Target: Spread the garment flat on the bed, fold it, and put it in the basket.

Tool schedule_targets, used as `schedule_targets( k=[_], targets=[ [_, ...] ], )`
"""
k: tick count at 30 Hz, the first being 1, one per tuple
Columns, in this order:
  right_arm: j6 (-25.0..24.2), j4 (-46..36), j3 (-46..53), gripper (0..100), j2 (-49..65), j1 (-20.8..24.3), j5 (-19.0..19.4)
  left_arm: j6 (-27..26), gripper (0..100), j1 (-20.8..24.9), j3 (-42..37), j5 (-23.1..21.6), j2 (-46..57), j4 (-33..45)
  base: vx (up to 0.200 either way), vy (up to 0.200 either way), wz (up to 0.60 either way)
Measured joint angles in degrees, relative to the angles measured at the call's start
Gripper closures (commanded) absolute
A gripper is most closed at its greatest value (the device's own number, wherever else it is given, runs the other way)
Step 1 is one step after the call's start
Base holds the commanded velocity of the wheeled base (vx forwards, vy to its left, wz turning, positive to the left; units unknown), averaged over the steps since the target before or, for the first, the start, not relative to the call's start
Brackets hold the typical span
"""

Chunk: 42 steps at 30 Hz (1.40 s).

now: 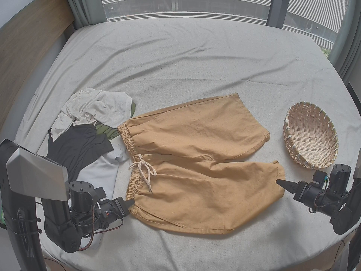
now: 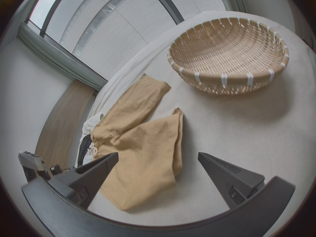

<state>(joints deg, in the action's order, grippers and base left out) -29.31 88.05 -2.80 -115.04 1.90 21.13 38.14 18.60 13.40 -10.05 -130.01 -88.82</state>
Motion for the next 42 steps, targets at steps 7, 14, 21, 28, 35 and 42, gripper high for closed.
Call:
schedule_targets(
  k=[7,14,21,28,35,42],
  targets=[
    [-0.22,0.11,-1.35,0,-4.22,1.1,1.83,0.01,100,0.27,0.35,0.09,0.07,-0.07,0.0,0.0,0.0],
    [-1.49,0.11,-4.96,0,-7.23,3.19,2.57,0.06,100,0.35,0.51,0.06,0.49,-0.11,0.0,0.0,0.0],
    [-4.16,0.09,-6.42,0,-8.0,6.17,3.74,0.06,100,0.24,0.66,0.04,0.9,-0.09,0.0,0.0,0.0],
    [-7.12,-0.27,-5.66,0,-7.39,7.46,6.27,0.06,100,0.2,0.79,0.04,1.24,-0.11,0.0,0.0,0.0],
    [-7.69,-0.5,-2.32,0,-6.92,8.13,6.55,0.15,100,0.18,1.38,0.04,1.32,-0.11,0.0,0.0,0.0],
    [-7.69,-0.13,0.49,0,-6.75,9.58,8.9,0.15,100,0.28,2.0,0.09,1.32,-0.07,0.0,0.0,0.0]
  ],
)
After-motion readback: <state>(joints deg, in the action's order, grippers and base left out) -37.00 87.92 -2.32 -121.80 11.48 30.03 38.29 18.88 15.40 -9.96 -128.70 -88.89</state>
